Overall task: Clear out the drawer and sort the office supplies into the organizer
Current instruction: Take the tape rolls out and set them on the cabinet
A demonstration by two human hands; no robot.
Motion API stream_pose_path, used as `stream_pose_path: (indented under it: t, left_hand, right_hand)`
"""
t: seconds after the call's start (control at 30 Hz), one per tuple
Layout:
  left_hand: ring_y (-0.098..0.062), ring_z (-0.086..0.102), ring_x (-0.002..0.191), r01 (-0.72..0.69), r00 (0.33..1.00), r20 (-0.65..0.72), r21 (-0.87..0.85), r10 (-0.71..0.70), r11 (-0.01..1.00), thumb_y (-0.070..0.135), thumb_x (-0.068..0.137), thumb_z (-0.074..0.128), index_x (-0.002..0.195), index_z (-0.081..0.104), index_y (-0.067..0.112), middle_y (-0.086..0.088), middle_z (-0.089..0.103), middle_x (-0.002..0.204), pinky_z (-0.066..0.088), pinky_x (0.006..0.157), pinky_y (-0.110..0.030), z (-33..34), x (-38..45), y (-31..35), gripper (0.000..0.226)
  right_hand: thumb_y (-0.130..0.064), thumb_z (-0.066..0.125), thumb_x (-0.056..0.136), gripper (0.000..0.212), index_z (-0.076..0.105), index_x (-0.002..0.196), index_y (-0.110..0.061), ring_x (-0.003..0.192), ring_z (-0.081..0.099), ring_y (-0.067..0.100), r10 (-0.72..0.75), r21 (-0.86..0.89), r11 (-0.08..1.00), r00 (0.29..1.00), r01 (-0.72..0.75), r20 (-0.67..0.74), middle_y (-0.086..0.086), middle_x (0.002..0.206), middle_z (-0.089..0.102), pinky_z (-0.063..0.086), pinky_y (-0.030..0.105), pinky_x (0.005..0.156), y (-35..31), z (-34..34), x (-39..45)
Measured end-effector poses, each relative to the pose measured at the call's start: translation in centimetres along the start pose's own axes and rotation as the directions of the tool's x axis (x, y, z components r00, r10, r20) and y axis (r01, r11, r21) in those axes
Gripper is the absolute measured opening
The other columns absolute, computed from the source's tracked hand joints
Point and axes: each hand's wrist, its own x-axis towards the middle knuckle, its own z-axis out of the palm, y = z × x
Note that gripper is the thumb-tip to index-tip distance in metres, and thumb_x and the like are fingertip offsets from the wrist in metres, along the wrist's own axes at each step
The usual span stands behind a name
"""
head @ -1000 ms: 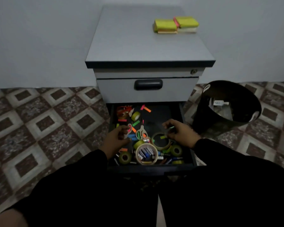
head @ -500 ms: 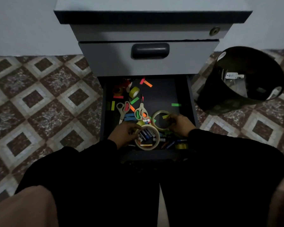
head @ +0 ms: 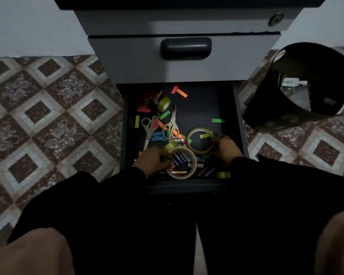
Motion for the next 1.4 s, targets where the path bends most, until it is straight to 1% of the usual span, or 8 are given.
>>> stream_pose_path:
  t: [0.13,0.3,0.37,0.47,0.57,0.67,1.07,1.4]
  left_hand:
    - [-0.019,0.053,0.114,-0.051,0.988,0.15,0.109,0.034,0.993,0.028,0.079,0.074,0.124,0.061,0.02,-0.005,0.058,0.122,0.036,0.086,-0.019,-1.0,0.0,-0.1,0.047]
    - [-0.025,0.051,0.114,-0.073,0.992,0.114,0.168,0.054,0.983,0.019,0.077,0.076,0.117,0.062,0.02,-0.008,0.051,0.123,0.039,0.095,-0.029,-0.3,0.4,-0.9,0.043]
    - [-0.026,0.051,0.111,-0.081,0.994,0.091,0.172,0.066,0.982,0.021,0.077,0.075,0.115,0.062,0.019,-0.009,0.05,0.12,0.041,0.094,-0.03,-0.1,0.5,-1.1,0.039]
    - [-0.027,0.049,0.113,-0.091,0.993,0.088,0.167,0.077,0.982,0.023,0.078,0.074,0.116,0.06,0.015,-0.011,0.05,0.121,0.041,0.097,-0.035,-0.1,0.6,-1.2,0.042]
    - [-0.025,0.049,0.112,-0.105,0.993,0.066,0.106,0.098,0.989,0.025,0.076,0.076,0.108,0.062,0.014,-0.01,0.051,0.119,0.041,0.094,-0.031,-0.2,0.6,-1.4,0.036]
    - [-0.021,0.051,0.107,-0.119,0.993,0.02,0.024,0.119,0.993,0.026,0.073,0.079,0.097,0.064,0.014,-0.006,0.054,0.113,0.038,0.084,-0.022,-0.5,0.6,-1.4,0.03]
    - [-0.019,0.051,0.1,-0.145,0.986,-0.084,0.012,0.145,0.989,0.035,0.073,0.077,0.084,0.052,0.02,-0.005,0.049,0.109,0.042,0.083,-0.024,-1.6,-0.4,-0.9,0.031]
    - [-0.017,0.049,0.1,-0.08,0.978,-0.194,-0.04,0.071,0.996,0.038,0.071,0.078,0.084,0.048,0.021,-0.001,0.047,0.11,0.04,0.083,-0.026,-1.3,-0.5,-1.3,0.036]
  right_hand:
    - [-0.005,0.047,0.09,0.043,0.051,0.132,-0.015,0.125,0.042,0.028,0.005,0.002,1.0,1.0,-0.005,-0.003,0.019,0.127,0.052,0.031,0.025,0.099,0.1,0.3,0.0]
    - [-0.004,0.047,0.091,0.042,0.052,0.131,-0.013,0.126,0.041,0.028,-0.009,-0.004,1.0,1.0,0.009,-0.005,0.017,0.128,0.049,0.029,0.025,0.102,0.2,0.4,0.1]
    - [-0.004,0.047,0.091,0.04,0.053,0.13,-0.012,0.127,0.04,0.028,-0.012,-0.006,1.0,1.0,0.012,-0.009,0.003,0.104,0.053,0.03,0.027,0.102,0.4,0.6,0.2]
    - [-0.005,0.049,0.09,0.037,0.056,0.126,-0.012,0.125,0.041,0.028,-0.021,0.025,0.999,0.999,0.022,-0.025,-0.009,0.075,0.028,0.033,0.028,0.1,0.6,0.8,0.5]
    - [-0.008,0.054,0.089,0.034,0.059,0.123,-0.011,0.125,0.042,0.029,0.003,0.048,0.999,0.999,-0.001,-0.036,0.009,0.102,0.05,0.033,0.028,0.099,0.7,0.9,0.6]
    - [-0.01,0.06,0.085,0.034,0.061,0.119,-0.01,0.121,0.046,0.03,0.025,0.087,0.996,0.998,-0.02,-0.049,0.02,0.129,0.044,0.037,0.028,0.097,0.9,1.0,0.9]
    - [-0.008,0.066,0.083,0.024,0.064,0.107,-0.007,0.114,0.052,0.031,0.008,0.187,0.982,0.983,0.027,-0.186,0.013,0.139,0.033,0.041,0.031,0.1,0.8,0.8,0.7]
    - [-0.008,0.08,0.068,0.029,0.071,0.094,-0.001,0.112,0.053,0.029,0.07,0.302,0.953,0.972,0.001,-0.226,0.016,0.123,0.054,0.034,0.019,0.09,0.9,1.2,0.8]
